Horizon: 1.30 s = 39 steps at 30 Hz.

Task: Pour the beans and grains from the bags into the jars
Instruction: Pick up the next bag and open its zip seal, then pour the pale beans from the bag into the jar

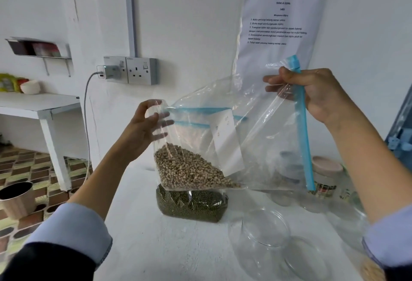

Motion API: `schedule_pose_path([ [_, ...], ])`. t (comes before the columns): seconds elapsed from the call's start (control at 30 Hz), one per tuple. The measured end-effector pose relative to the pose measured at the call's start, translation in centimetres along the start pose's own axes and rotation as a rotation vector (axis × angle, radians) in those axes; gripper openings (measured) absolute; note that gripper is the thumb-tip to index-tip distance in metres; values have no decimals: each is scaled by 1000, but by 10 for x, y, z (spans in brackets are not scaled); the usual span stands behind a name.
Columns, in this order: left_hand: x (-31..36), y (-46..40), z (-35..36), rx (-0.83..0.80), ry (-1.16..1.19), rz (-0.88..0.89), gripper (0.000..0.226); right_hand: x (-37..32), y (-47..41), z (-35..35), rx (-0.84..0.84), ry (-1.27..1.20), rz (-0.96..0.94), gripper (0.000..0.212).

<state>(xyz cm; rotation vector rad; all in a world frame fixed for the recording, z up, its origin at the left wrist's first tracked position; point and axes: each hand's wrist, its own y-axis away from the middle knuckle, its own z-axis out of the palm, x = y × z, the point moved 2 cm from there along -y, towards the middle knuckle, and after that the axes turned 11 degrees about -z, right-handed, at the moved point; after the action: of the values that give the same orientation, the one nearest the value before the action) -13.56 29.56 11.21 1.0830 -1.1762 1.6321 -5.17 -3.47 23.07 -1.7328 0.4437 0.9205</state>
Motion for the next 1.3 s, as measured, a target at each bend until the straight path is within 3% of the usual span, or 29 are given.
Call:
schedule_pose_path([
  [0.2, 5, -2, 18, 396, -1, 217, 23, 0, 12, -11, -56, 110, -2, 31],
  [0.4, 17, -8, 21, 576, 91, 270, 39, 15, 34, -17, -75, 90, 35, 34],
  [0.77, 27, 7, 27, 608, 87, 376, 43, 47, 62, -5, 57, -162, 43, 29],
  [1.0, 36, 14, 37, 600, 80, 475, 39, 59, 73, -12, 59, -144, 86, 29],
  [1.2, 38, 16, 41, 578, 24, 560, 32, 69, 80, -19, -2, -135, 121, 53],
  [1.3, 37, 13, 40, 601, 1, 576, 28, 68, 84, -22, -18, -135, 128, 53],
])
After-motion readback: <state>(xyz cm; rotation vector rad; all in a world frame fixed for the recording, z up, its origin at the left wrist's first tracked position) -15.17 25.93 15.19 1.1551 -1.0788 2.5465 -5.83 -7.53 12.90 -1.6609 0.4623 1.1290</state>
